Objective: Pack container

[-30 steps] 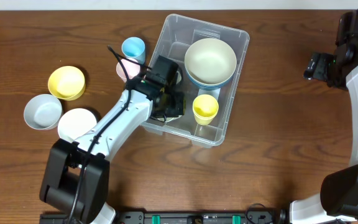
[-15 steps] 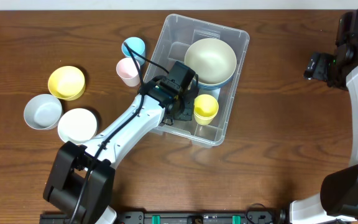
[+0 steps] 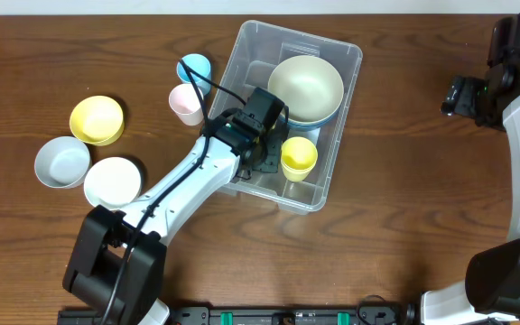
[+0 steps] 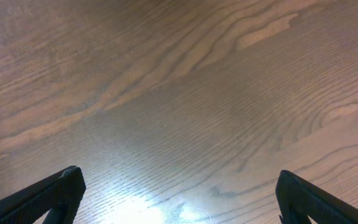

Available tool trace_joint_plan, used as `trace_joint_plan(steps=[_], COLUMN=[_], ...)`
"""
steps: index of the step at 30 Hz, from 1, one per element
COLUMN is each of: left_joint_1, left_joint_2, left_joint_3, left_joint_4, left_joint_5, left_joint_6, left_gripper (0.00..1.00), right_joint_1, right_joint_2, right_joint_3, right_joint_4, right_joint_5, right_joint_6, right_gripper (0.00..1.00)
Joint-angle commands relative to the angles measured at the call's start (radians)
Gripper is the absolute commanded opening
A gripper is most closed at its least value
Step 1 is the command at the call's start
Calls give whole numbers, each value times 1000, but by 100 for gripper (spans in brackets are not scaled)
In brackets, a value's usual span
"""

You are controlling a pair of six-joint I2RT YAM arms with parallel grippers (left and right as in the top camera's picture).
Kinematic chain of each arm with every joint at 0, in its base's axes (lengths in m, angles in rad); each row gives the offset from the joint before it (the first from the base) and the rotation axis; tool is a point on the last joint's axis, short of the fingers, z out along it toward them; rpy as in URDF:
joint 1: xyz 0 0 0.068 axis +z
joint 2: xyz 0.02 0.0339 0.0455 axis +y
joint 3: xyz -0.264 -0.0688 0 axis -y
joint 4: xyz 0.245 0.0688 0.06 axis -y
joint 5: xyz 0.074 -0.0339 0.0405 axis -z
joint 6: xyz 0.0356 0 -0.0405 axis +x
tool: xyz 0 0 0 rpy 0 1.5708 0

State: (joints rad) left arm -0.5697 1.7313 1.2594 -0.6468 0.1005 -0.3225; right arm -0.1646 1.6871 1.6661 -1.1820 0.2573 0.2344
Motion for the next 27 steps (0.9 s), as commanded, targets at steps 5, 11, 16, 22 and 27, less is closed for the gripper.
trace_joint_plan(steps=[5, 11, 16, 22, 27], left_joint_1=[2, 3, 2, 4, 3], left_joint_2=[-31, -55, -84, -141, -210], left_joint_3=[56, 56, 56, 56, 57], left_joint_4=[-1, -8, -19, -43, -113], left_joint_5=[-15, -14, -14, -39, -145], left_joint_6=[12, 11, 11, 12, 12], left_gripper=[25, 25, 25, 25, 25], right_joint_1=[-5, -5, -5, -5, -5], right_joint_2=[-16, -16, -16, -16, -16], right_joint_3=[13, 13, 13, 13, 13], right_joint_4=[0, 0, 0, 0, 0], right_joint_5=[0, 0, 0, 0, 0], right_joint_6=[16, 16, 16, 16, 16], right_gripper=[99, 99, 99, 99, 99])
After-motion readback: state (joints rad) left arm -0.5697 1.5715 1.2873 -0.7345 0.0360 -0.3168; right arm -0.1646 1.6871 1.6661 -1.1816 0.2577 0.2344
